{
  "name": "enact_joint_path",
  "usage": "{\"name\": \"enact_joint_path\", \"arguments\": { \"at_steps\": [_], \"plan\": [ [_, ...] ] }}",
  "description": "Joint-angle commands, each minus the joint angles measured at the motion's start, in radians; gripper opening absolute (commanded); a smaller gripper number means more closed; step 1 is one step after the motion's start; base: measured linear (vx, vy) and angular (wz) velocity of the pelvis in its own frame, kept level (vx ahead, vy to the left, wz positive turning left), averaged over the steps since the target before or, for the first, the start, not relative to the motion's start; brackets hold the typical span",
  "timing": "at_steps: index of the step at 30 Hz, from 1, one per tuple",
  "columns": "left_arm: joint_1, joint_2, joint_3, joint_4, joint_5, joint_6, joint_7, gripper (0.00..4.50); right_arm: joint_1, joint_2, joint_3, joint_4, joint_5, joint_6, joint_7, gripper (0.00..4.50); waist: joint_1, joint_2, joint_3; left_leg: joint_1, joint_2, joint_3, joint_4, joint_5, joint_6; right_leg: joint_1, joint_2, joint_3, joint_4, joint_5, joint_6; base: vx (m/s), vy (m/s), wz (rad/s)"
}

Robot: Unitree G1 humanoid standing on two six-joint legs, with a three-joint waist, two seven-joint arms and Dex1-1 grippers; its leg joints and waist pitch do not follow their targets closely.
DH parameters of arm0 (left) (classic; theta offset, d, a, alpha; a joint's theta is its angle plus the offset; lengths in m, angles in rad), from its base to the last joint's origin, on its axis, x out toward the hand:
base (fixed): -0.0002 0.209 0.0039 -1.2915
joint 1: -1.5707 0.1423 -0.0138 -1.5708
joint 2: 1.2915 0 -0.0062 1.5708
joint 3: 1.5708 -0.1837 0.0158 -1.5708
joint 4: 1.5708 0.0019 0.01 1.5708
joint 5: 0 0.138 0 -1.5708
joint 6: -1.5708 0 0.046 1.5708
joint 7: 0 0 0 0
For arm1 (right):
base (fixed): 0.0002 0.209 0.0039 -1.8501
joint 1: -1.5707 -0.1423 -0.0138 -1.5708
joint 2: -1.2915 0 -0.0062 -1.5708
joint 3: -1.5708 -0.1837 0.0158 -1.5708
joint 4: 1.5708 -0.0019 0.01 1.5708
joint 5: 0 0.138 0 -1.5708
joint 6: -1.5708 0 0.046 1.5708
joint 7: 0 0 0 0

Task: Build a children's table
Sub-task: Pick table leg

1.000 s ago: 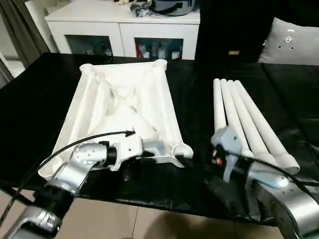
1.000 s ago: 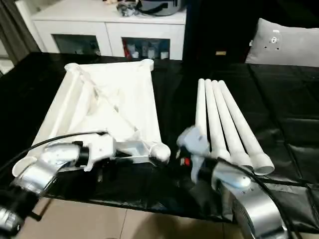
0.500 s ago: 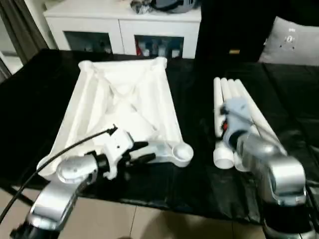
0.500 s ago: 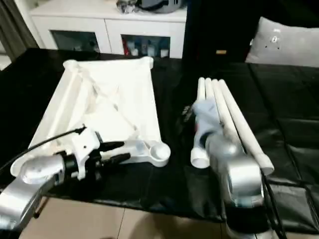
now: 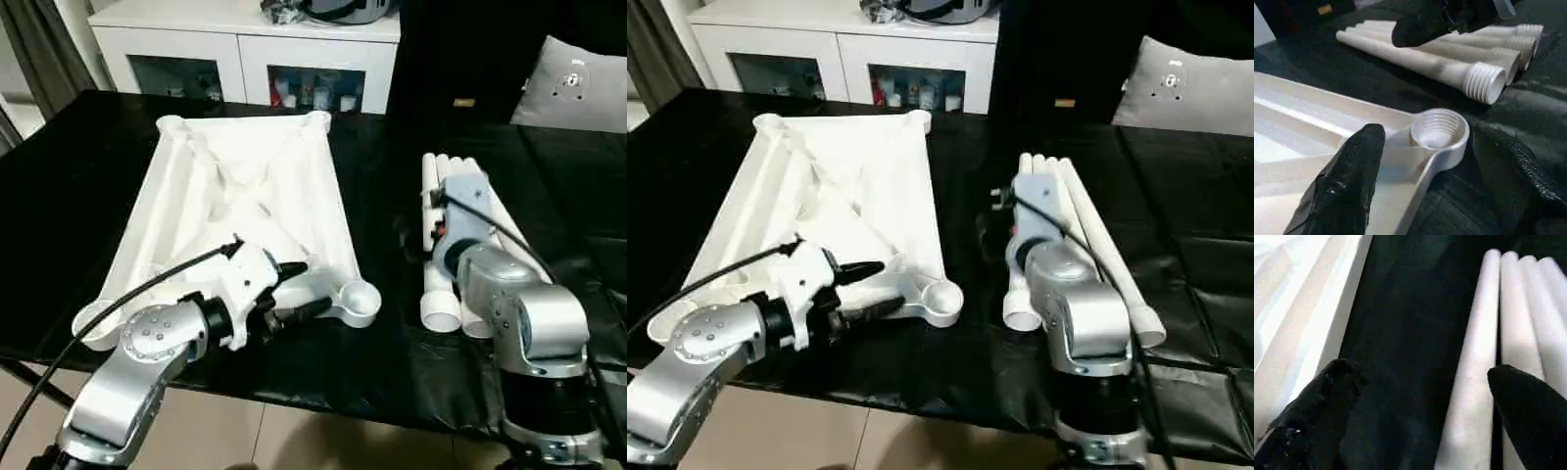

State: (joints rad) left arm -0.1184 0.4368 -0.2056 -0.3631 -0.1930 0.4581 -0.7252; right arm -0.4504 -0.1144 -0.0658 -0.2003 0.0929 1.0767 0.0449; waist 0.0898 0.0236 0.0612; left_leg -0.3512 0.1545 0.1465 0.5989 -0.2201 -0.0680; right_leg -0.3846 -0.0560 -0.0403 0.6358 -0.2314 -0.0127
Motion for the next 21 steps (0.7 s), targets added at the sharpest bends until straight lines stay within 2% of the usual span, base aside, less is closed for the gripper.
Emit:
{"name": "enact_joint_path", "arguments": {
  "at_steps": [1,4,7,11,17,21],
  "plan": [
    [0.004,0.011,-0.006,-0.027,0.004,0.024,0.005,3.54,-0.016,-0.01,0.012,0.019,0.006,-0.019,0.003,4.5,0.003,-0.003,-0.059,-0.001,0.053,-0.013,-0.073,-0.036,-0.049,0.05,-0.076,0.054,-0.067,-0.017,-0.15,0.0,0.0,0.0],
    [0.008,0.02,-0.013,-0.043,-0.001,0.053,-0.001,3.61,-0.022,-0.001,-0.001,0.052,-0.012,0.029,-0.025,4.5,0.002,-0.004,-0.059,-0.002,0.051,-0.012,-0.072,-0.028,-0.05,0.05,-0.074,0.055,-0.066,-0.017,-0.148,0.0,0.0,0.0],
    [0.011,0.023,-0.016,-0.049,-0.005,0.064,0.0,3.94,-0.023,0.004,-0.01,0.061,-0.015,0.045,-0.028,4.5,0.002,-0.007,-0.059,-0.004,0.049,-0.011,-0.072,-0.031,-0.045,0.051,-0.074,0.055,-0.067,-0.021,-0.148,0.0,0.0,0.0],
    [0.015,0.033,-0.025,-0.049,0.003,0.07,0.004,3.94,-0.028,0.0,-0.003,0.091,-0.034,0.055,-0.049,4.5,0.002,-0.005,-0.06,-0.003,0.05,-0.011,-0.072,-0.031,-0.047,0.05,-0.073,0.054,-0.066,-0.024,-0.145,0.0,0.0,0.0],
    [0.019,0.051,-0.04,-0.049,0.015,0.081,0.0,3.94,-0.044,0.02,-0.039,0.123,-0.043,0.085,-0.087,4.5,0.003,-0.007,-0.06,-0.004,0.049,-0.011,-0.071,-0.026,-0.044,0.051,-0.074,0.055,-0.065,-0.026,-0.139,0.0,0.0,0.0],
    [0.02,0.053,-0.042,-0.047,0.011,0.084,0.001,3.94,-0.046,0.026,-0.048,0.13,-0.04,0.088,-0.09,4.5,0.003,-0.004,-0.06,-0.002,0.049,-0.011,-0.072,-0.038,-0.05,0.049,-0.073,0.054,-0.066,-0.042,-0.14,0.0,0.0,0.0]
  ]
}}
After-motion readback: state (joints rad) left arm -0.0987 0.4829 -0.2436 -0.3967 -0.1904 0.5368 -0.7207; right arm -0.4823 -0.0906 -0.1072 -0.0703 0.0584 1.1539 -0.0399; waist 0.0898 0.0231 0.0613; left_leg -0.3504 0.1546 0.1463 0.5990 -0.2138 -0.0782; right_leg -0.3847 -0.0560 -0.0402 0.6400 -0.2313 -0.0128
